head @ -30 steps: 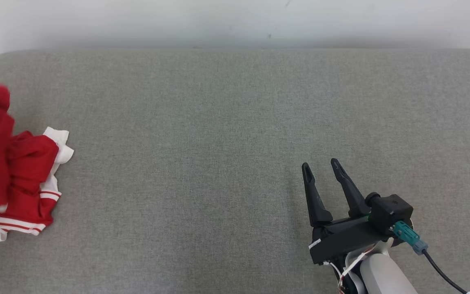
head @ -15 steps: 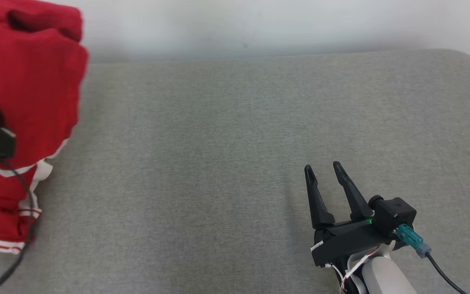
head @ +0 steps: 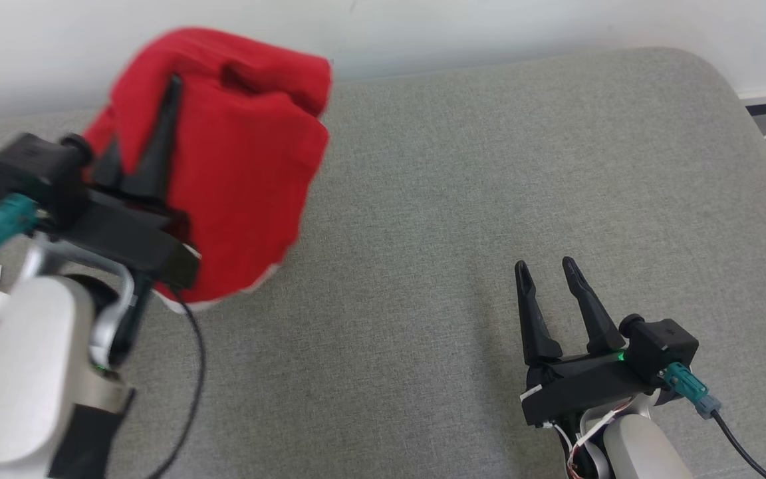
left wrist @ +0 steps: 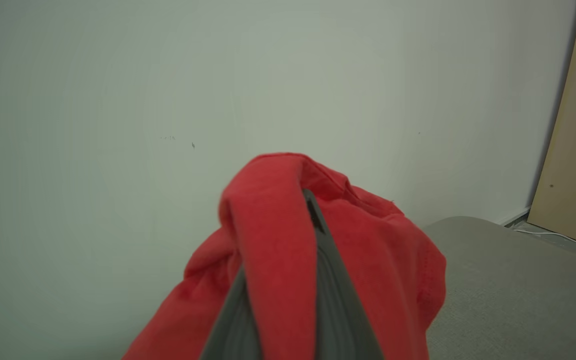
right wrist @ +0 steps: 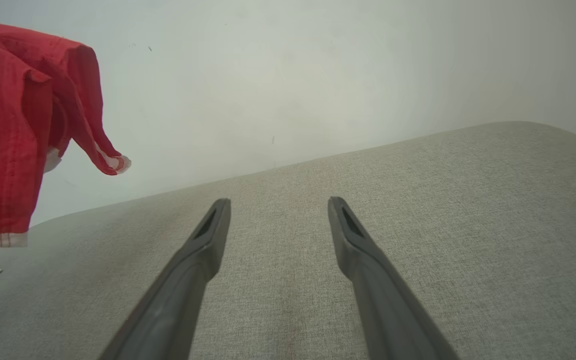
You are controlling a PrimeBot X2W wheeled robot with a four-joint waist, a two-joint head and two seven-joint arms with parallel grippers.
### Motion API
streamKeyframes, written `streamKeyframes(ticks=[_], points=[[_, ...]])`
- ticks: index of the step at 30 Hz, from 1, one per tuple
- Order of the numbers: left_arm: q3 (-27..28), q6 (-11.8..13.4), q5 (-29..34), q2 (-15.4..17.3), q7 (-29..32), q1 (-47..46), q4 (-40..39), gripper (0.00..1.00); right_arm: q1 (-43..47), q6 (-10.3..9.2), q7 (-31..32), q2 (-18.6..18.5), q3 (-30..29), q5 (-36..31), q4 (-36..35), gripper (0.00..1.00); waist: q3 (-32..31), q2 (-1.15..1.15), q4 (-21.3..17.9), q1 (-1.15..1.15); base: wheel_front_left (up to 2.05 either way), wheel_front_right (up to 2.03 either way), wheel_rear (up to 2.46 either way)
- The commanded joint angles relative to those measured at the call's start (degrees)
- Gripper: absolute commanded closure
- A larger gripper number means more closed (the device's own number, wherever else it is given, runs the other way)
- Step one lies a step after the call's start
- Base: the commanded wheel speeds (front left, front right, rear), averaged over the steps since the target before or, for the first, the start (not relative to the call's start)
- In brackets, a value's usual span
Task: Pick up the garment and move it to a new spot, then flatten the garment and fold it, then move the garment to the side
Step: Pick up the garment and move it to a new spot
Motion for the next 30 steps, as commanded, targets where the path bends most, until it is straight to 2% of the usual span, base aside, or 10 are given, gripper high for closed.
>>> streamKeyframes(ticks=[1,11,20,21,22,23,26,30], points=[[-0.15,-0.1,-0.43,-0.32,-0.66,0.92,0.14,1.0,0.44,0.04,-0.13,-0.02,0.01,-0.51,-0.3,0.0,0.32,-0.01,-0.19,0.0,0.0,0.0,0.0],[-9.07,-1.56,-0.44,-7.42,-6.3,5.33,12.67,1.0,-0.6,0.04,-0.13,-0.02,0.41,-0.99,0.06,0.0,0.68,-0.01,0.43,0.0,0.0,0.0,0.0],[-17.22,-3.18,-1.7,-11.15,-13.1,6.27,29.19,1.0,-0.99,0.04,-0.13,-0.02,0.99,-1.33,1.01,0.0,0.1,-0.01,0.0,0.0,0.0,0.0,0.0],[-18.16,-3.3,-1.53,-11.36,-13.65,6.08,30.74,0.83,-1.0,0.04,-0.13,-0.02,1.04,-1.37,1.08,0.0,0.01,-0.01,-0.04,0.0,0.0,0.0,0.0],[-18.86,-3.38,-1.7,-11.55,-14.27,5.84,31.79,0.58,-0.94,0.04,-0.13,-0.03,0.98,-1.42,1.06,0.0,-0.09,-0.01,-0.02,0.0,0.0,0.0,0.0],[-19.48,-3.45,-2.03,-11.69,-14.83,5.58,32.63,0.0,-0.81,0.04,-0.13,-0.04,0.89,-1.46,1.08,0.0,-0.19,-0.01,0.04,0.0,0.0,0.0,0.0],[-21.37,-3.41,-2.48,-12.03,-16.05,4.71,33.69,0.0,-0.13,0.04,-0.13,-0.02,0.4,-1.6,1.15,0.0,-0.56,-0.01,0.47,0.0,0.0,0.0,0.0],[-22.28,-3.01,-3.4,-12.24,-17.07,3.88,31.02,0.0,0.59,0.04,-0.13,-0.03,-0.34,-1.53,0.97,0.0,-1.31,-0.01,1.62,0.0,0.0,0.0,0.0]])
